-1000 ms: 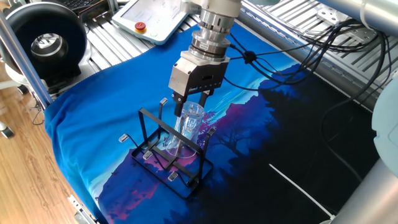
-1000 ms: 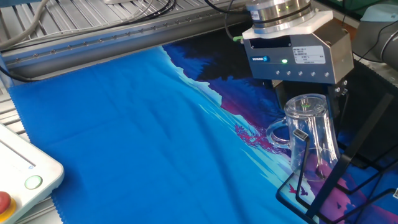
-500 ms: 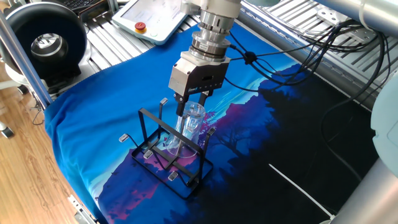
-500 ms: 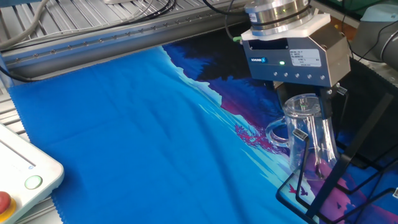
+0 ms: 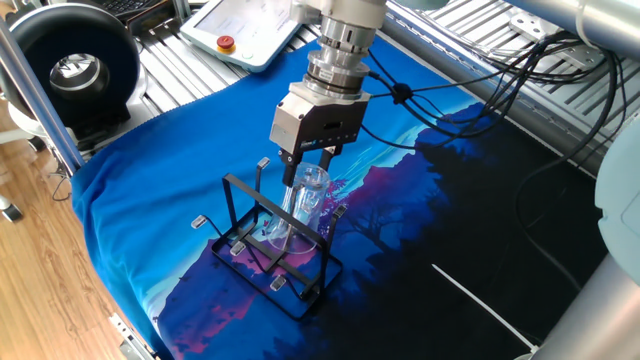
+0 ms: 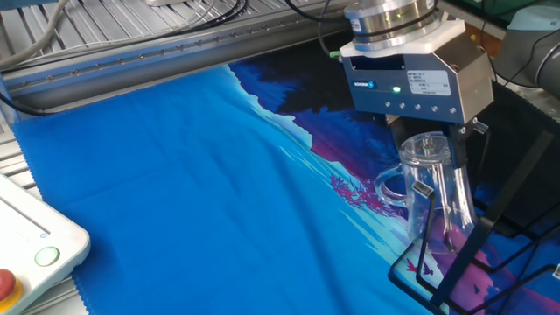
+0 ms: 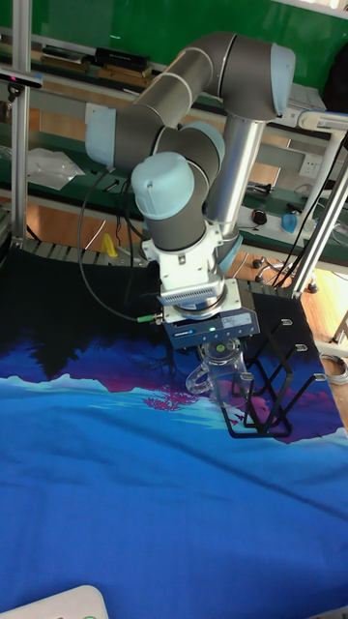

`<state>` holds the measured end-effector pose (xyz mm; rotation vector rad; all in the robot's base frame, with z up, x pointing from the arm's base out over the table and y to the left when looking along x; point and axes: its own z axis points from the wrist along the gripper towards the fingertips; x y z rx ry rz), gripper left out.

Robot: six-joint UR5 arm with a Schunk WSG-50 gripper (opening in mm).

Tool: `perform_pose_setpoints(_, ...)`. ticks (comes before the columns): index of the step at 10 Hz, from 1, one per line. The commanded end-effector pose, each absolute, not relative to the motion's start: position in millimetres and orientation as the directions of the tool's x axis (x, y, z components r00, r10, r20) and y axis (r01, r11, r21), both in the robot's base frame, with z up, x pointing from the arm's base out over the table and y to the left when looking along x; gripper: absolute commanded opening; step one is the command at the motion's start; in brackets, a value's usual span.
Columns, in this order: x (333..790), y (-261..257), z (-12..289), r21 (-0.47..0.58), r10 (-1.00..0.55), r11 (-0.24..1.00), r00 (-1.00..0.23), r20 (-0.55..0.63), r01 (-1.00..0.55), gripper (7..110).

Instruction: Take the cup off the cup rack

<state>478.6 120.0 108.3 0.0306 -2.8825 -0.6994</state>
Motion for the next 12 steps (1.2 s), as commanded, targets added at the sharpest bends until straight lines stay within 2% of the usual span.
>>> perform_pose_setpoints(1, 480.6, 123.0, 113.7, 0.463, -0.046, 0.885, -0.984, 0.171, 0.038, 66)
perform_pose_setpoints(2, 481.0, 123.1, 117.8, 0.46, -0.041, 0.887, -0.984, 0.175, 0.045, 44)
perform_pose_setpoints(12, 488.1, 109.4, 156.5, 0.45, -0.049, 0.892, -0.976, 0.211, 0.052, 44)
